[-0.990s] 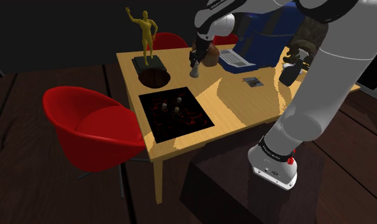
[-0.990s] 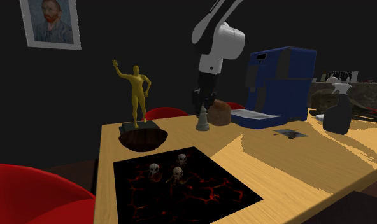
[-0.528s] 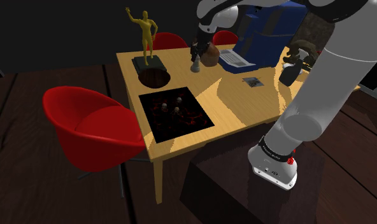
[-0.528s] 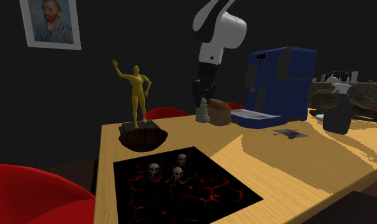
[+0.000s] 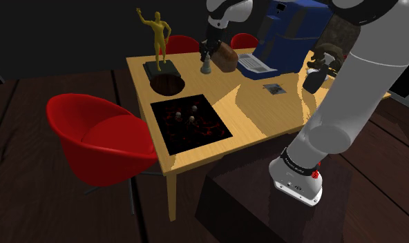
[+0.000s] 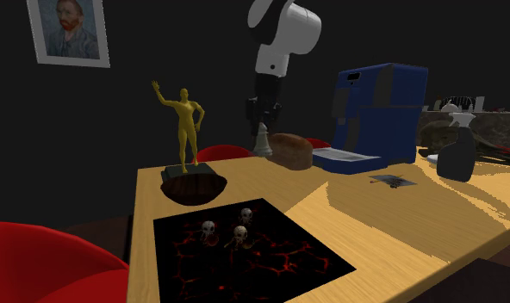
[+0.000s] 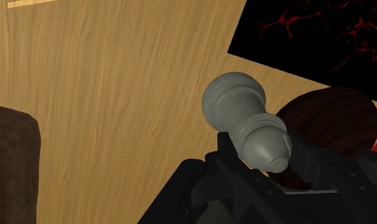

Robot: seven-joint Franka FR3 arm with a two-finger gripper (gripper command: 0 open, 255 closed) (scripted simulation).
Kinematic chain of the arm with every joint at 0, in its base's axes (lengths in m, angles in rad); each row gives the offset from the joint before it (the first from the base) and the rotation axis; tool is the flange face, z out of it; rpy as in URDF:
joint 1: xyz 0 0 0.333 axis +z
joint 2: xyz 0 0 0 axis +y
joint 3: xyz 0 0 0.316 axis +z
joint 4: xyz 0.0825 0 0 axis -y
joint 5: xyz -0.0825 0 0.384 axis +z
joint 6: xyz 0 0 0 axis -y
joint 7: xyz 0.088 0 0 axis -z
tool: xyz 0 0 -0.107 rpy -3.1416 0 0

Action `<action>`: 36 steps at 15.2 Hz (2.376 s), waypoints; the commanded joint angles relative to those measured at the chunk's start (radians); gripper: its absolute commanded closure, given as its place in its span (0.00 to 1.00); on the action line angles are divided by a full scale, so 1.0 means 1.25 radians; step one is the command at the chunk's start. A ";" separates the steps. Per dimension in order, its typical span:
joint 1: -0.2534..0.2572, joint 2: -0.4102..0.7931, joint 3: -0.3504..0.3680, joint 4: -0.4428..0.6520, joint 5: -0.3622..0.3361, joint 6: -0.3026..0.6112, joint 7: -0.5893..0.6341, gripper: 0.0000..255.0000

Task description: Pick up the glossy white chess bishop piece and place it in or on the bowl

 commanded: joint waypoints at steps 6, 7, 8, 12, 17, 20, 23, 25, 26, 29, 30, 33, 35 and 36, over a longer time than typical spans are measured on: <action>0.056 0.098 0.041 0.150 -0.003 -0.041 0.112 1.00; 0.063 0.115 0.046 0.177 -0.004 -0.049 0.127 1.00; 0.070 0.133 0.051 0.204 -0.005 -0.057 0.142 1.00; 0.097 0.211 0.068 0.329 -0.008 -0.098 0.199 1.00; 0.112 0.268 0.077 0.399 -0.008 -0.109 0.228 1.00; 0.112 0.276 0.079 0.379 -0.005 -0.081 0.224 1.00; 0.112 0.285 0.080 0.361 -0.001 -0.054 0.220 1.00; 0.111 0.293 0.082 0.350 0.001 -0.036 0.217 1.00; 0.111 0.296 0.082 0.345 0.003 -0.028 0.216 1.00; 0.111 0.308 0.085 0.331 0.007 -0.002 0.211 1.00; 0.110 0.313 0.085 0.327 0.008 0.007 0.210 1.00; 0.109 0.324 0.087 0.317 0.012 0.028 0.206 1.00; 0.109 0.324 0.087 0.317 0.012 0.028 0.206 1.00; 0.109 0.324 0.087 0.317 0.012 0.028 0.206 1.00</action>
